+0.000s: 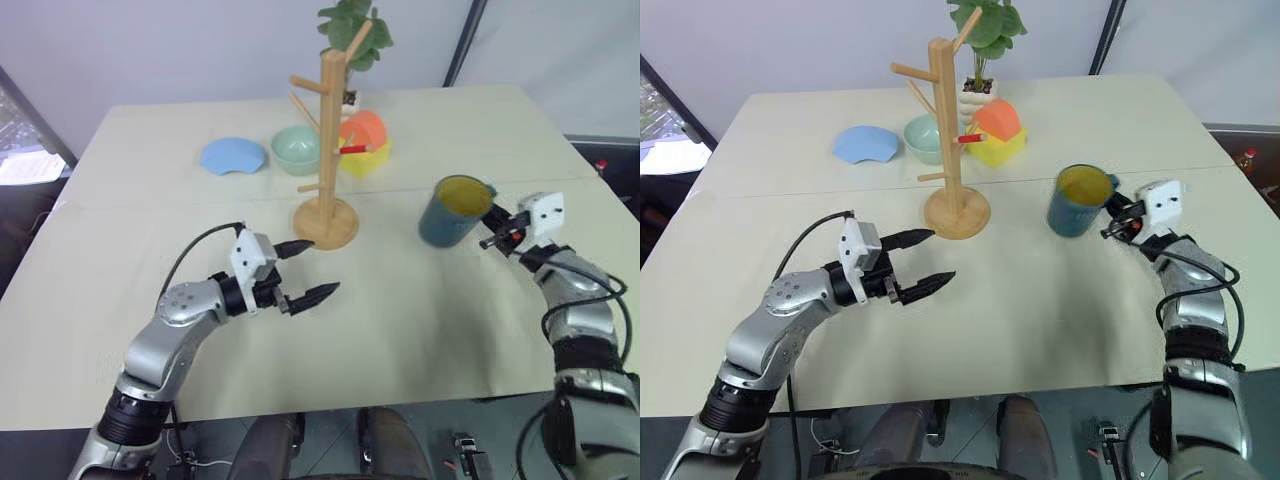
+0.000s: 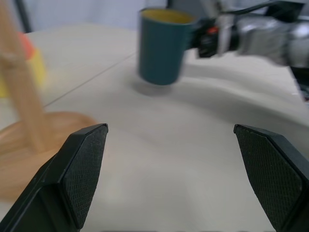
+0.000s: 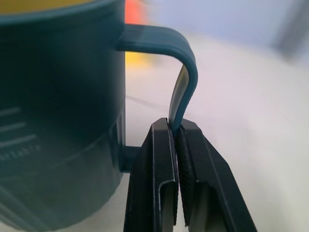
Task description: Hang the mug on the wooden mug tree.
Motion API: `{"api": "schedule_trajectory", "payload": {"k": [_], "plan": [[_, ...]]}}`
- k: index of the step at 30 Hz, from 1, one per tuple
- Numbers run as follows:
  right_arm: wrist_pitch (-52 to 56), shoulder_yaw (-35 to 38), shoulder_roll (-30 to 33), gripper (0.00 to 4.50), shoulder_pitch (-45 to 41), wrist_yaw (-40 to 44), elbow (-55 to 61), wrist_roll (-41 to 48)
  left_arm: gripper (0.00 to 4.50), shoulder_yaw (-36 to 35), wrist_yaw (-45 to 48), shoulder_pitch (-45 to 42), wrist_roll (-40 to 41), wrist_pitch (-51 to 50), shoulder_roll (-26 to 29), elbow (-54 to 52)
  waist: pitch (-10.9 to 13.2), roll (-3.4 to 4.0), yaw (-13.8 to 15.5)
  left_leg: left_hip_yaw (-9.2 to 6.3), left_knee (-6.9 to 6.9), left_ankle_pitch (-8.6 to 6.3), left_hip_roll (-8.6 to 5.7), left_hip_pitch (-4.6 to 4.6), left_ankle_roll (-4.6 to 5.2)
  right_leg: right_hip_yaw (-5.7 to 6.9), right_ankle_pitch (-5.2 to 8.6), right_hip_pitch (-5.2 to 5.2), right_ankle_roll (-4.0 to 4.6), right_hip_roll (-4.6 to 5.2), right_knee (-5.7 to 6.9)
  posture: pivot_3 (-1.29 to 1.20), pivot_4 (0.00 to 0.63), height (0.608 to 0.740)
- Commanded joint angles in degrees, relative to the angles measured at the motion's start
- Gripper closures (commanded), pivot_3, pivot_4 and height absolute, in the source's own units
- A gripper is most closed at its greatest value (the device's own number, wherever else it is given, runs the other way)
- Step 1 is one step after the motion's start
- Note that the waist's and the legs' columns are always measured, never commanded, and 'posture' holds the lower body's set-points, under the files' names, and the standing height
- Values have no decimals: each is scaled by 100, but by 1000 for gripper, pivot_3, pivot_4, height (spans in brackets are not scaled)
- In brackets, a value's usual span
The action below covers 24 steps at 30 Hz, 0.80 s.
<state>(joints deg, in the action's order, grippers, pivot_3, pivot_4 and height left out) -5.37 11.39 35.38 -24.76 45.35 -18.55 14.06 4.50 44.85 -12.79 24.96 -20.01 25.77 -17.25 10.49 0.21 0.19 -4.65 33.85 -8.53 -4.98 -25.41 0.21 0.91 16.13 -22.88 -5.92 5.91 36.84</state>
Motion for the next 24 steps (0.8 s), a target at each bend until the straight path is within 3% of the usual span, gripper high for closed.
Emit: {"api": "schedule_trajectory", "payload": {"k": [1,6,13,24], "plan": [[543,-309,225,4440,0,357,1816,353,0,-352,34,-65,38,268,66,98,0,-1,-14,0,1,-1,0,2,-1,-7,0,-4,0,-2,8,0,150,740],[1125,-775,321,4440,-562,448,2510,210,0,-597,205,-184,215,281,145,218,1,-7,27,-2,4,-10,-2,1,-16,-9,0,-2,2,5,9,0,150,740],[1315,-1174,259,4440,-1495,408,2124,-193,0,-690,199,-155,220,311,143,113,2,-8,54,0,3,-10,-7,-14,-16,-10,-1,-22,4,10,7,0,150,740],[1232,-1518,103,4440,-2239,432,1370,-624,0,-852,-42,21,454,155,160,-381,3,-10,39,3,3,-4,-8,-23,-3,-13,-3,-33,2,3,11,0,150,740]]}}
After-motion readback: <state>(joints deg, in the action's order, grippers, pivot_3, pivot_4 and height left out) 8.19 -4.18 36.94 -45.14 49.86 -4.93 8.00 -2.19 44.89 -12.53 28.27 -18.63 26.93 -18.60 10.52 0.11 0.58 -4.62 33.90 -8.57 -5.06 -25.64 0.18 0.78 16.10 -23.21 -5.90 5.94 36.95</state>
